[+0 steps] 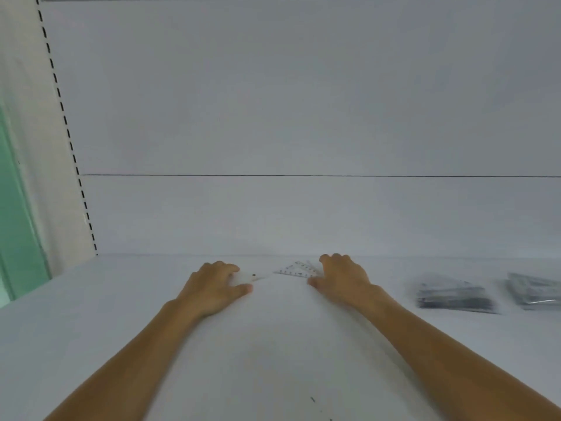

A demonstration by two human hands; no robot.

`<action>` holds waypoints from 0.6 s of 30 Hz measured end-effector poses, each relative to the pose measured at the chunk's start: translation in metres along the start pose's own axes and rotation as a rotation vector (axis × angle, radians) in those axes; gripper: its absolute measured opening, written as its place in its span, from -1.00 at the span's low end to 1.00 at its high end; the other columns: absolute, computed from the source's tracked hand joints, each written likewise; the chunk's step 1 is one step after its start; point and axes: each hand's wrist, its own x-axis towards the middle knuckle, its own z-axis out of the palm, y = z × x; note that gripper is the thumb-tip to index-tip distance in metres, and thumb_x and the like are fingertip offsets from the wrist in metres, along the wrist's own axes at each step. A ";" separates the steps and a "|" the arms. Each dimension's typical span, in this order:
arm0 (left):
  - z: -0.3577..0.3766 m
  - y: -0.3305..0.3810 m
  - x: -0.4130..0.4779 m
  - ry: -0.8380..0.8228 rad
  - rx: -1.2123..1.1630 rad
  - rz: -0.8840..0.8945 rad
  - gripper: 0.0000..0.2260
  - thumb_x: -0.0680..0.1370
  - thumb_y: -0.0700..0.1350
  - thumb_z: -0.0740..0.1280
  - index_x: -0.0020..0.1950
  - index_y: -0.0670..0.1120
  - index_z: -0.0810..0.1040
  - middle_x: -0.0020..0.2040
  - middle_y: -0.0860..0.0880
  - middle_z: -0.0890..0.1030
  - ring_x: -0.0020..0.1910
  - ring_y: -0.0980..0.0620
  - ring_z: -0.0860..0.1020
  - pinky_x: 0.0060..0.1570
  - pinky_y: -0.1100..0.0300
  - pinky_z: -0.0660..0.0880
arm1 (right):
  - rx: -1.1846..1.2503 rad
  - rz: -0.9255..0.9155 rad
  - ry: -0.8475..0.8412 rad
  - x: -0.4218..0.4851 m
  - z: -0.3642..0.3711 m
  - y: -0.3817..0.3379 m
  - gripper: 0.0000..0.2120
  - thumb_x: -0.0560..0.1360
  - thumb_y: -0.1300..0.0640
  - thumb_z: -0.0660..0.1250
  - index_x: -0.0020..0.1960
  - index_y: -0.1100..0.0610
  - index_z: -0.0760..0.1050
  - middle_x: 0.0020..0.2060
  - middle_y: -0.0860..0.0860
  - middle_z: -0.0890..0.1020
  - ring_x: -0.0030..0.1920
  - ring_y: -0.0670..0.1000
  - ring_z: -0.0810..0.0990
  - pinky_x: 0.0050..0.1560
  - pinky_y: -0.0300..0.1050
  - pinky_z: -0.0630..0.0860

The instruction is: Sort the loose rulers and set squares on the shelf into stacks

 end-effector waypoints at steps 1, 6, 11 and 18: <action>0.000 -0.001 0.001 -0.003 -0.015 0.019 -0.55 0.51 0.19 0.24 0.33 0.01 0.41 0.28 0.02 0.46 0.28 0.00 0.38 0.26 0.08 0.32 | 0.028 0.019 0.002 0.000 0.003 -0.002 -0.64 0.52 -0.04 0.21 0.20 0.17 0.45 0.14 0.08 0.52 0.17 0.10 0.46 0.12 -0.04 0.41; 0.001 0.003 0.005 0.003 -0.027 0.112 -0.58 0.56 0.07 0.24 0.40 0.04 0.34 0.24 0.03 0.48 0.23 0.01 0.42 0.23 0.13 0.35 | -0.075 -0.099 0.083 -0.006 0.006 -0.011 -0.82 0.49 0.26 0.12 0.03 0.23 0.44 -0.01 0.12 0.57 -0.05 0.17 0.50 -0.08 -0.08 0.45; -0.002 0.008 -0.001 -0.029 0.198 0.187 -0.64 0.62 -0.04 0.09 0.43 0.00 0.25 0.21 -0.06 0.46 0.24 -0.06 0.38 0.18 0.07 0.37 | -0.155 -0.169 0.172 -0.011 0.009 -0.018 -0.87 0.49 0.36 0.07 -0.05 0.15 0.23 -0.35 0.04 0.31 -0.22 0.13 0.35 -0.24 -0.11 0.24; 0.001 0.016 -0.007 0.081 0.206 0.169 -0.63 0.56 -0.26 0.03 0.36 -0.06 0.23 0.10 -0.09 0.45 0.10 -0.08 0.41 -0.02 0.12 0.36 | 0.048 -0.202 0.340 -0.014 0.015 -0.017 -0.49 0.45 0.39 0.04 0.35 0.05 0.20 0.03 0.05 0.48 -0.03 0.11 0.50 -0.20 -0.11 0.35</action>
